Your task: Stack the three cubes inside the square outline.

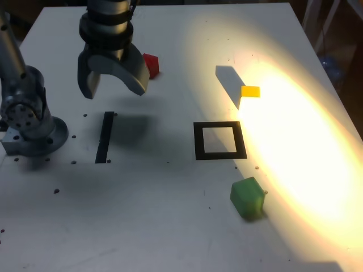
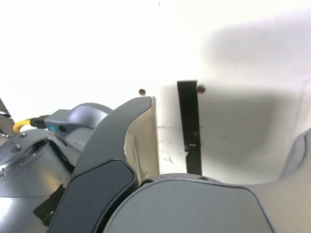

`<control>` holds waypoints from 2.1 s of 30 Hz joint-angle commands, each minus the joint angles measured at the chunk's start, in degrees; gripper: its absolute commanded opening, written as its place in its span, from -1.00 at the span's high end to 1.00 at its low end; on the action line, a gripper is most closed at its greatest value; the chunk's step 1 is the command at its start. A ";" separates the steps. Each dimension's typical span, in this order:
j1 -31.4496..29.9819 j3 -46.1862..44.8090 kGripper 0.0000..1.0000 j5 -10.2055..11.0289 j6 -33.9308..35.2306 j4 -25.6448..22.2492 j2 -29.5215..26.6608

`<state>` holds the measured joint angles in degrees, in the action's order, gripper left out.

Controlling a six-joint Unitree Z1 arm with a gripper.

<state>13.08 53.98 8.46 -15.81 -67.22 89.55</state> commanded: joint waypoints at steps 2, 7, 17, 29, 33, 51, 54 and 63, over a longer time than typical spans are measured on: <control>2.36 1.12 -0.97 0.48 -1.48 -0.35 0.94; 6.88 3.56 -0.97 0.94 -4.60 -0.59 2.68; 14.97 9.79 -0.96 3.09 -13.64 0.25 8.37; 22.89 13.73 -0.94 3.48 -27.12 3.27 10.98; 24.65 14.28 -0.94 3.27 -31.89 4.59 12.59; 27.66 15.28 -0.93 3.45 -32.86 11.06 19.61; 28.20 15.37 -0.88 3.67 -32.49 11.92 20.82; 28.49 15.51 -0.39 3.91 -31.51 12.06 21.76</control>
<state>41.45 69.51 12.27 -47.43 -55.08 111.24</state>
